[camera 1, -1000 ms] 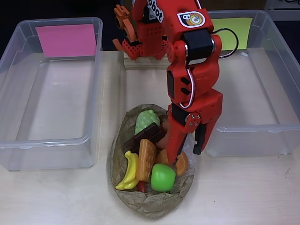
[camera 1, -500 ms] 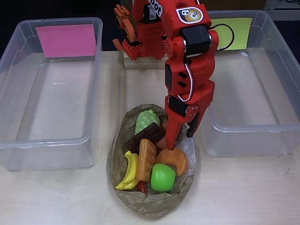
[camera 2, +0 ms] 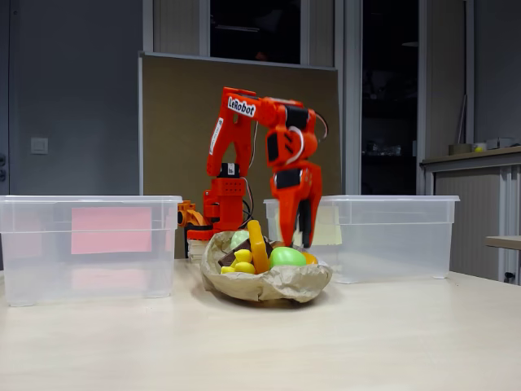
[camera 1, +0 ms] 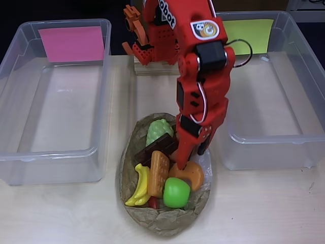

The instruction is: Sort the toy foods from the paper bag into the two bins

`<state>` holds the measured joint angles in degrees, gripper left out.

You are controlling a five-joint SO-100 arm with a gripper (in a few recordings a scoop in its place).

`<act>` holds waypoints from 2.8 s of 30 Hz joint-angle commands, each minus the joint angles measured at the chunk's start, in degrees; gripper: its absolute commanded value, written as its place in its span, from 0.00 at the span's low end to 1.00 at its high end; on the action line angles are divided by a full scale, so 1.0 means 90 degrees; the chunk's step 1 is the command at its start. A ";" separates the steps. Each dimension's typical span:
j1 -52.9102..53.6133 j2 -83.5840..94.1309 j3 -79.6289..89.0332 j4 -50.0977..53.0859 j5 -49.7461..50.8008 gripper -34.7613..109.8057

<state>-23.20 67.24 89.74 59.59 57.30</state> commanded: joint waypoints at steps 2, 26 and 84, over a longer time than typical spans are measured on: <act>-0.0029 -0.0283 -0.0254 -0.0342 -0.0059 0.43; 0.0488 -0.1221 -0.1885 0.0176 -0.0566 0.34; -0.6172 0.2510 0.0488 0.1807 1.0879 0.27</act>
<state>-78.40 86.22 91.14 76.46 153.72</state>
